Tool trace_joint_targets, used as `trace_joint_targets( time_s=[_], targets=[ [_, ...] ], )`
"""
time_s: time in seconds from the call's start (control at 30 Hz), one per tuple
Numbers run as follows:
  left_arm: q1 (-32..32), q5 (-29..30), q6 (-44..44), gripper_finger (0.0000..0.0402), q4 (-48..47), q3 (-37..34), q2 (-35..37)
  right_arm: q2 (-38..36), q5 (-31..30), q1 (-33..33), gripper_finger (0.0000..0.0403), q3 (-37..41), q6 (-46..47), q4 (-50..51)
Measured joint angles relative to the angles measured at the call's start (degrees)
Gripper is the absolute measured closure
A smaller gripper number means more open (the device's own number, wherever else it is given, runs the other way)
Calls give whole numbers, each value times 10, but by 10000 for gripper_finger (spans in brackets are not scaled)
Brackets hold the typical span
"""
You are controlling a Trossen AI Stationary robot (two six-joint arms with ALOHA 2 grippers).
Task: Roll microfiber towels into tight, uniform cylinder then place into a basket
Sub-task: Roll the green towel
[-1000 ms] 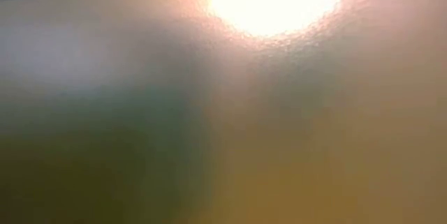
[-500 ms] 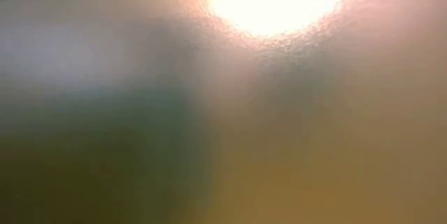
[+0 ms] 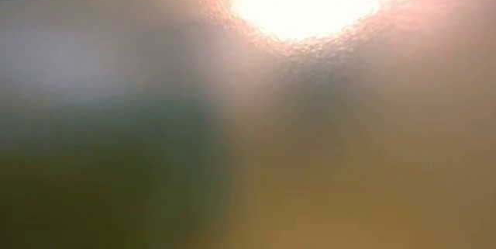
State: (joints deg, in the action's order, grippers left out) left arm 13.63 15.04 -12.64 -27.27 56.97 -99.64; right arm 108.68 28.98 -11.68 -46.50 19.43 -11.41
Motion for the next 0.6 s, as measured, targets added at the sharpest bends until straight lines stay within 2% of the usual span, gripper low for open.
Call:
trace_joint_targets(
  time_s=[0.07,0.17,0.37,0.5,0.6],
  targets=[
    [-7,64,8,294,-9,1,0,-1,-1,0,402,-1,13,7],
    [-17,79,12,288,-52,0,5,-1,7,-1,403,-1,48,14],
    [-59,-32,26,287,-59,0,34,-1,71,-19,403,-1,117,15],
    [-104,-41,33,287,4,1,64,-1,117,-38,403,-1,156,15],
    [-126,-41,58,287,64,1,72,-1,127,-47,403,-1,172,17]
  ],
)
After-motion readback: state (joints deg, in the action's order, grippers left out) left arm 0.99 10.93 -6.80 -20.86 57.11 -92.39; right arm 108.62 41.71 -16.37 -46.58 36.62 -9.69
